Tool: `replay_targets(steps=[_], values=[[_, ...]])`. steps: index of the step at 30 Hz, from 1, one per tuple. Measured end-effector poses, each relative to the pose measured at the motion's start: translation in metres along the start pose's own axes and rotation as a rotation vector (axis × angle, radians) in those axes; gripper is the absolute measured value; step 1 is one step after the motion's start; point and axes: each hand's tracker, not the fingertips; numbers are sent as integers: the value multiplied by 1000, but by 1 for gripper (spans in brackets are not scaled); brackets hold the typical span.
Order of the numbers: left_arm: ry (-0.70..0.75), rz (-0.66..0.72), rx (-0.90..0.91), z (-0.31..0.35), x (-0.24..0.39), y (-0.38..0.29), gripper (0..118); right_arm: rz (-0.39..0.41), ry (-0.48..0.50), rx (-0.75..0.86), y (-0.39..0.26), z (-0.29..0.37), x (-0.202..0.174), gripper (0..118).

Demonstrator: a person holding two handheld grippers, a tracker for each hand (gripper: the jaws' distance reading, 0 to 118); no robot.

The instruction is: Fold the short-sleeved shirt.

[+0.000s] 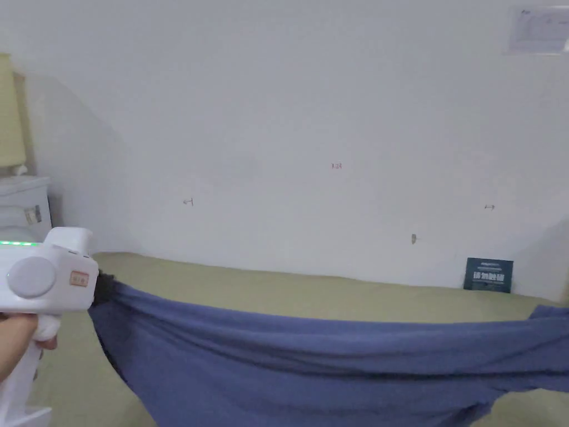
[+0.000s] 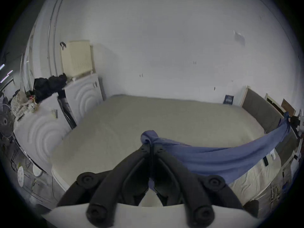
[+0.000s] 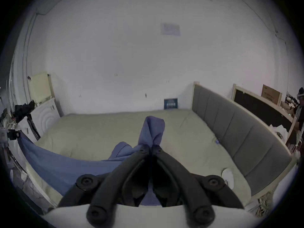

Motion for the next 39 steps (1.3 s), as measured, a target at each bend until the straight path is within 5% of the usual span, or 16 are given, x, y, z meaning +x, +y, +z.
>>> replay_targets(steps=[16,30,39], values=[[41,52,108,-14,25,100,4,-35,-71,95,84,-19,-7,1],[111,47,119,-140,65,150,4,-45,-146,78,121,-141,-21,1],[129,7,21,-242,79,106,4,-8,-185,-40,66,-233,-32,1]])
